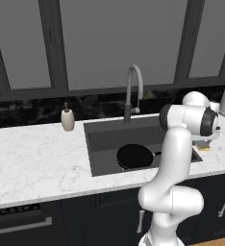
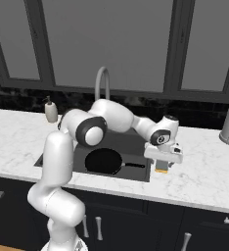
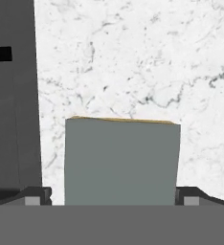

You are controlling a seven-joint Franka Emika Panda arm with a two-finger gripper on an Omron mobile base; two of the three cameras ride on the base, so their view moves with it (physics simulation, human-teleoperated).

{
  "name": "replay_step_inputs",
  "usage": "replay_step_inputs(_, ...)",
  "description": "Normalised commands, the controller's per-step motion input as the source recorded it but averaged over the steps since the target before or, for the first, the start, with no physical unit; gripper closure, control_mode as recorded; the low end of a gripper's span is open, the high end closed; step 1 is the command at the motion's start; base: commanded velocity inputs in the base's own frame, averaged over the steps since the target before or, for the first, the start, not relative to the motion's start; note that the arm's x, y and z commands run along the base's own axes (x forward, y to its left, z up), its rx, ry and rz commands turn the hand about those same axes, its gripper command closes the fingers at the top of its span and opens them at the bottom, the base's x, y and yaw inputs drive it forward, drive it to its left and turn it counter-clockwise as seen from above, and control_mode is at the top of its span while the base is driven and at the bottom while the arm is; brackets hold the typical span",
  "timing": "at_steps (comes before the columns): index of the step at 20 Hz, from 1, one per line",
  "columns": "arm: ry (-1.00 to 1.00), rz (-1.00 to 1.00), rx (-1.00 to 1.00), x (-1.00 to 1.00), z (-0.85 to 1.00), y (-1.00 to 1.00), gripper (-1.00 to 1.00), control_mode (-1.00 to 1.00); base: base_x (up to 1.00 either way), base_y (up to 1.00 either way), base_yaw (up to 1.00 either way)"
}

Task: Pick the pan and sponge and place them into the sink. Then turn on the water.

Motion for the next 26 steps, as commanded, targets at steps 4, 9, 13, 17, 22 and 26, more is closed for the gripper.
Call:
replay_step_inputs(4, -0.01, 0.00, 0.00, 0.00, -0.11, 0.00, -1.00, -1.00, 0.00, 0.00, 0.00)
replay_step_inputs(9, 0.00, 0.00, 0.00, 0.01, -0.17, 0.00, -1.00, -1.00, 0.00, 0.00, 0.00)
replay_step_inputs(13, 0.00, 0.00, 0.00, 0.00, -0.02, 0.00, -1.00, -1.00, 0.00, 0.00, 0.00)
replay_step_inputs(17, 0.00, 0.00, 0.01, 0.00, 0.00, 0.00, 1.00, -1.00, 0.00, 0.00, 0.00)
replay_step_inputs(22, 0.00, 0.00, 0.00, 0.00, 0.00, 0.00, 1.00, -1.00, 0.00, 0.00, 0.00)
replay_step_inputs(26, -0.03, 0.00, 0.00, -0.01, 0.11, 0.09, 1.00, -1.00, 0.00, 0.00, 0.00)
